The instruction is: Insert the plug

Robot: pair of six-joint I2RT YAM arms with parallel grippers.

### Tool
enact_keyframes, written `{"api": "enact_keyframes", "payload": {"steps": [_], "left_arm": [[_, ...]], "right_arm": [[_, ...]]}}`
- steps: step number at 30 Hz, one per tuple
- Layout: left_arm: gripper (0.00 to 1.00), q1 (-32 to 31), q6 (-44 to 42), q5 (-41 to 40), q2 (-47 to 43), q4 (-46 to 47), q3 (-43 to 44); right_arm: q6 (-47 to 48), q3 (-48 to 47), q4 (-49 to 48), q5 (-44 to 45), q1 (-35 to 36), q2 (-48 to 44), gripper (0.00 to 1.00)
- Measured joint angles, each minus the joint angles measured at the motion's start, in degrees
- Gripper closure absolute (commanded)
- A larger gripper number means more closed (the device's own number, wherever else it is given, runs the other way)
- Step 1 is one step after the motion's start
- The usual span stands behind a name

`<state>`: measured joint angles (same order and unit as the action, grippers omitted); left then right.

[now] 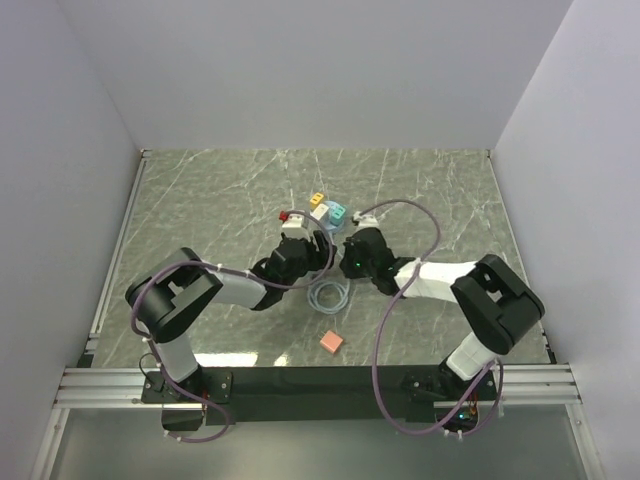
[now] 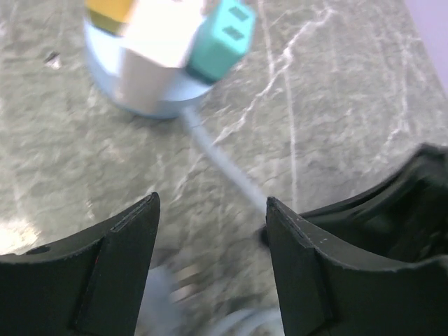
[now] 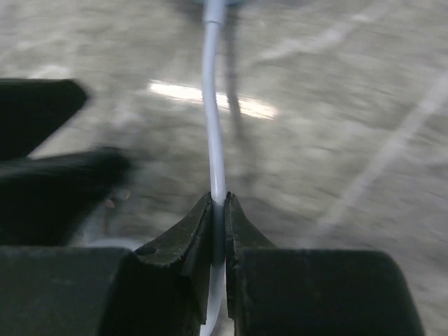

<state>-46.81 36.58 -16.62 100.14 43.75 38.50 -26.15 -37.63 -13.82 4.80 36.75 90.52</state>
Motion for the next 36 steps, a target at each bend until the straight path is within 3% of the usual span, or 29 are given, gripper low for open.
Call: {"api": "enact_keyframes", "payload": {"steps": [6,18,21,24,25,36], "left_arm": [[0.32,0.92,-1.01,-0.48,0.00,-3.06,1.79],[0.34,1.55,-1.22,-8.28,-0.42,-10.51,-0.68],[0.34,1.55,-1.25,-8.24,0.42,-9.68,-0.66],[0.35,1.57,-1.22,-7.96,1.51,-7.76,-0.61],[0.34,1.62,-1.22,-7.72,1.97,-7.06,-0.55],[0.39,2.25,-1.05,-3.45,7.21,-2.54,3.41]], "right_arm": [[-0.94,-5.01,0.37,0.35,6.29,4.26,0.98],[-2.75,-8.22,-0.72,1.31,11.26,8.74,0.94],[-2.84,-7.61,-0.81,1.20,11.37,8.04,0.90],[-2.99,-6.34,-0.96,1.16,11.39,6.64,0.80],[-3.04,-5.90,-1.03,1.20,11.41,6.16,0.72],[-4.26,-2.99,-6.32,-3.39,14.36,3.19,0.44]]}}
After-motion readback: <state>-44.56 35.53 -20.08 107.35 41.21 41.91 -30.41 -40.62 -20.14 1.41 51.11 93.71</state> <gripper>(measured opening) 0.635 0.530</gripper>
